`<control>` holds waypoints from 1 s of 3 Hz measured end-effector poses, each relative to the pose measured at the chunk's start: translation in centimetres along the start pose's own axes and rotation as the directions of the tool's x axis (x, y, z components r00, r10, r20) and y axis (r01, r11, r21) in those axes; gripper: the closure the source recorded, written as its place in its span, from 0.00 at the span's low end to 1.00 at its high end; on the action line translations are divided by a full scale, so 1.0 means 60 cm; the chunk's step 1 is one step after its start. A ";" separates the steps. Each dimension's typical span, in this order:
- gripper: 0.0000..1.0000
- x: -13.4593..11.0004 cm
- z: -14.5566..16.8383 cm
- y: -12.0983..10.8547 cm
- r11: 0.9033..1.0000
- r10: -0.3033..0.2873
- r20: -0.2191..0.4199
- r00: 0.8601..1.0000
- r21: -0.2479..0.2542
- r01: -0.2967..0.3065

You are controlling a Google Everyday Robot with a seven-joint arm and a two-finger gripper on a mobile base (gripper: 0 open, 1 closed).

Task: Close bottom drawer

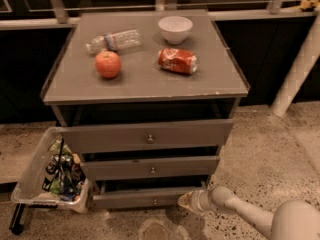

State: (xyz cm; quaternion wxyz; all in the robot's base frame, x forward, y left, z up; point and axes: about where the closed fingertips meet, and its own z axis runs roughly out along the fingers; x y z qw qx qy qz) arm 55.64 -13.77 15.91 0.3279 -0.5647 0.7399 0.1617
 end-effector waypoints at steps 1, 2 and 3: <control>1.00 0.000 0.000 0.001 1.000 0.000 0.000 1.000 0.000 0.000; 0.82 0.000 0.000 0.001 1.000 0.000 0.000 1.000 0.000 0.000; 0.59 0.000 0.000 0.001 1.000 0.000 0.000 1.000 0.000 0.000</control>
Offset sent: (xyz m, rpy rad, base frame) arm -0.0004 0.0000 0.0000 0.0000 0.0000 -0.0001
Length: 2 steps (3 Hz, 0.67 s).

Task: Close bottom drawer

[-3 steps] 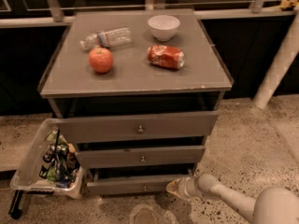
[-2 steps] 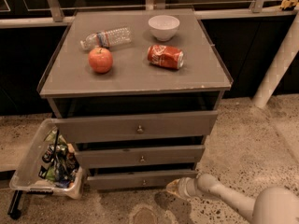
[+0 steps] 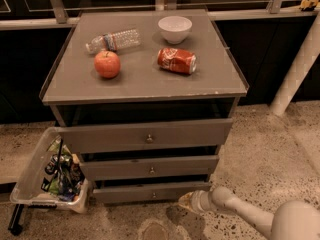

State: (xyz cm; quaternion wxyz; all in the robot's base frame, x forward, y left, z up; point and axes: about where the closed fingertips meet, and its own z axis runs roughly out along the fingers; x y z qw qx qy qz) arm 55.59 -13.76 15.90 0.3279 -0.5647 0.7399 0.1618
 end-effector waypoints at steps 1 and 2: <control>0.36 0.000 0.000 0.000 1.000 0.000 0.000 1.000 0.000 0.000; 0.13 0.000 0.000 0.000 1.000 0.000 0.000 1.000 0.000 0.000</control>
Offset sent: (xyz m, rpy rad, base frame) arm 0.0000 0.0000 0.0000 0.0000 0.0000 0.0000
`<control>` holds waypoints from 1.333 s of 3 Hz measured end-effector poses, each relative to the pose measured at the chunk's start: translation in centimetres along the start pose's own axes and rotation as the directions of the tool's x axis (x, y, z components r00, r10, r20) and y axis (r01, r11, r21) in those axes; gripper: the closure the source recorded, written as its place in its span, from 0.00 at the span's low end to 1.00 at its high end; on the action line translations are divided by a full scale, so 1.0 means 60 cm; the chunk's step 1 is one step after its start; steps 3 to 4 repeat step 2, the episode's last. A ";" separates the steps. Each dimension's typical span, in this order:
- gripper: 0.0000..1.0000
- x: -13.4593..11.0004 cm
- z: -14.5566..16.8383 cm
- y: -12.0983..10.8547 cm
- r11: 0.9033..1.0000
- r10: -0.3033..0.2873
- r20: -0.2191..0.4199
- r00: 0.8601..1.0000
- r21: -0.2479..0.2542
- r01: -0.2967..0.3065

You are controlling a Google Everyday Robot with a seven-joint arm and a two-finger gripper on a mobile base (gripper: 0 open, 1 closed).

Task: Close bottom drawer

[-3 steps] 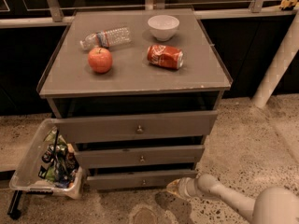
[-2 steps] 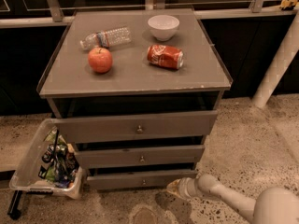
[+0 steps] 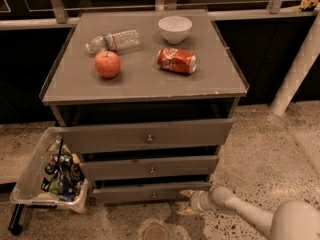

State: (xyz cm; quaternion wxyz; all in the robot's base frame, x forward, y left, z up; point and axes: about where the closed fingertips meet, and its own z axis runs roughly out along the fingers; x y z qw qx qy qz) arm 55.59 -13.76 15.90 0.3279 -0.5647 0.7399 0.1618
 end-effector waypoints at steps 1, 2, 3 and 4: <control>0.00 0.000 0.000 0.000 1.000 0.000 0.000 1.000 0.000 0.000; 0.00 0.000 0.000 0.000 1.000 0.000 0.000 1.000 0.000 0.000; 0.00 0.000 0.000 0.000 1.000 0.000 0.000 1.000 0.000 0.000; 0.00 0.000 0.000 0.000 1.000 0.000 0.000 1.000 0.000 0.000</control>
Offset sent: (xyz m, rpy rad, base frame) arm 0.0000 0.0000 0.0000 0.0000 0.0000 0.0000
